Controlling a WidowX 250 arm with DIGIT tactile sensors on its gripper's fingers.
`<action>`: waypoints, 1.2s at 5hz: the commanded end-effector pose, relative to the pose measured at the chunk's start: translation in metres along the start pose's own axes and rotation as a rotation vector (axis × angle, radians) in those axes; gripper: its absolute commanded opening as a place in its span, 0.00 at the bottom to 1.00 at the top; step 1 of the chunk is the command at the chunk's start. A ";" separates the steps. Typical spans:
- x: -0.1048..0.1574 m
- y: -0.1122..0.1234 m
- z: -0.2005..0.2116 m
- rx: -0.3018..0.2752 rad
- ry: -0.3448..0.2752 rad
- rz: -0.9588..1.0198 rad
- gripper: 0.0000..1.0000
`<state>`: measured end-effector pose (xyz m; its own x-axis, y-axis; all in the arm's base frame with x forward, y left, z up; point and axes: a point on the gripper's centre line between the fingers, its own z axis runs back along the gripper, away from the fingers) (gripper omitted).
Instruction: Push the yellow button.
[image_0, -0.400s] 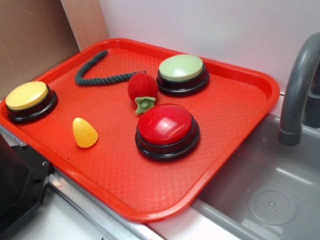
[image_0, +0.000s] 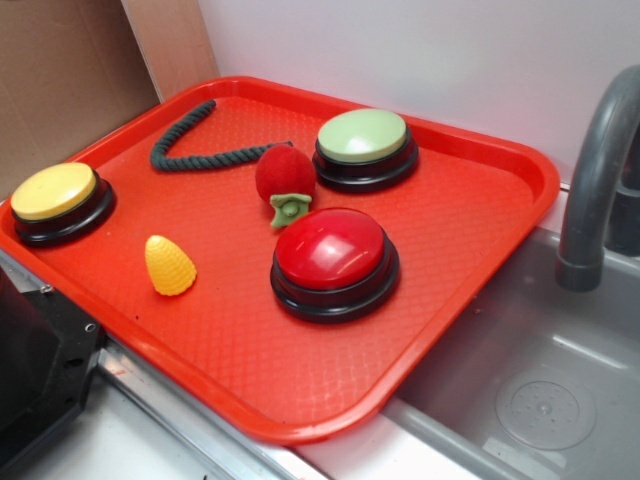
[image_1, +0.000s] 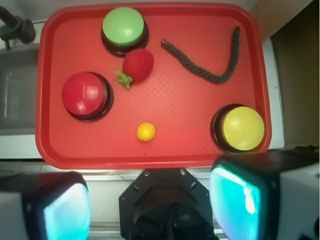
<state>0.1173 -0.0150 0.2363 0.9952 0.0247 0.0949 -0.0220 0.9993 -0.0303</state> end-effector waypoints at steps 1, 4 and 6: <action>0.038 0.088 -0.054 0.012 0.018 -0.136 1.00; 0.029 0.147 -0.153 0.054 0.006 -0.289 1.00; 0.030 0.142 -0.174 0.046 -0.025 -0.367 1.00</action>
<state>0.1544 0.1219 0.0570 0.9377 -0.3303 0.1081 0.3281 0.9439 0.0376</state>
